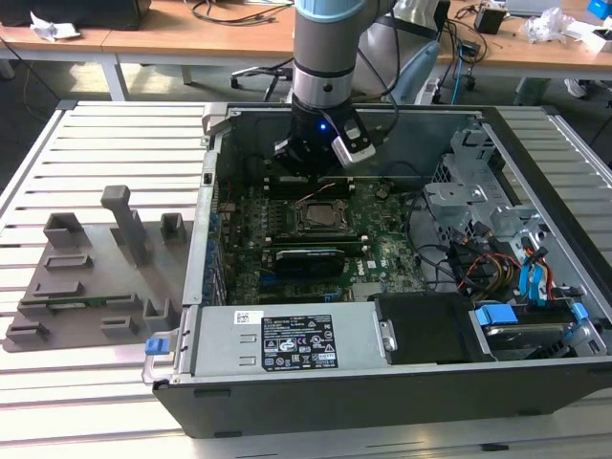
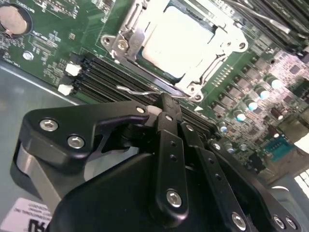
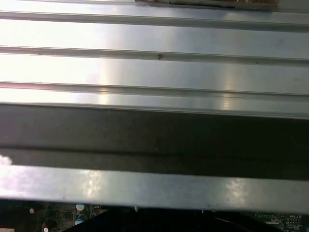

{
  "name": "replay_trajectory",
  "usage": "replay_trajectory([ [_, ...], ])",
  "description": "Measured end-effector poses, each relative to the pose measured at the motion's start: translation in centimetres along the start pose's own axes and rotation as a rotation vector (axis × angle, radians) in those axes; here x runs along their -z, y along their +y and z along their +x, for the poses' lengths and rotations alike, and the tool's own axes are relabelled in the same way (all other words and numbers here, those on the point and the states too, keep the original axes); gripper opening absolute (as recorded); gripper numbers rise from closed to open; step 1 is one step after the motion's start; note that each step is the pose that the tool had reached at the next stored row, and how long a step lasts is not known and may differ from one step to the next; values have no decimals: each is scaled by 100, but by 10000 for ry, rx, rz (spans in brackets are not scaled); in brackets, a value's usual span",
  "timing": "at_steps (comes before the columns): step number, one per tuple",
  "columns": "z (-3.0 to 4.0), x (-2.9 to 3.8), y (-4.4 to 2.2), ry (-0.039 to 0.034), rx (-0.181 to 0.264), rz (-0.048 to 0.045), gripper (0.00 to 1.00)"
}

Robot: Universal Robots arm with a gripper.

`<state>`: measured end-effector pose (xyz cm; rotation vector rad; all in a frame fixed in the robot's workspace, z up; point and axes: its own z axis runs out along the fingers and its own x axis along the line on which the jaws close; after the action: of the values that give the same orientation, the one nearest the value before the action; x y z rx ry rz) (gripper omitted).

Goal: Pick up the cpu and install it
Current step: 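Install the first cpu locking lever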

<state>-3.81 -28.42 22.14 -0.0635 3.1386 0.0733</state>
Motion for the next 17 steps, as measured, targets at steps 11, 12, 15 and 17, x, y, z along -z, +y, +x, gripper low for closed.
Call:
replay_trajectory([
  [11,-113,-132,-11,12,-2,1,11],
  [12,-120,-139,-12,12,-1,0,11],
  [15,-133,-150,-13,12,-1,1,11],
  [17,-138,-155,-13,12,-1,1,11],
])
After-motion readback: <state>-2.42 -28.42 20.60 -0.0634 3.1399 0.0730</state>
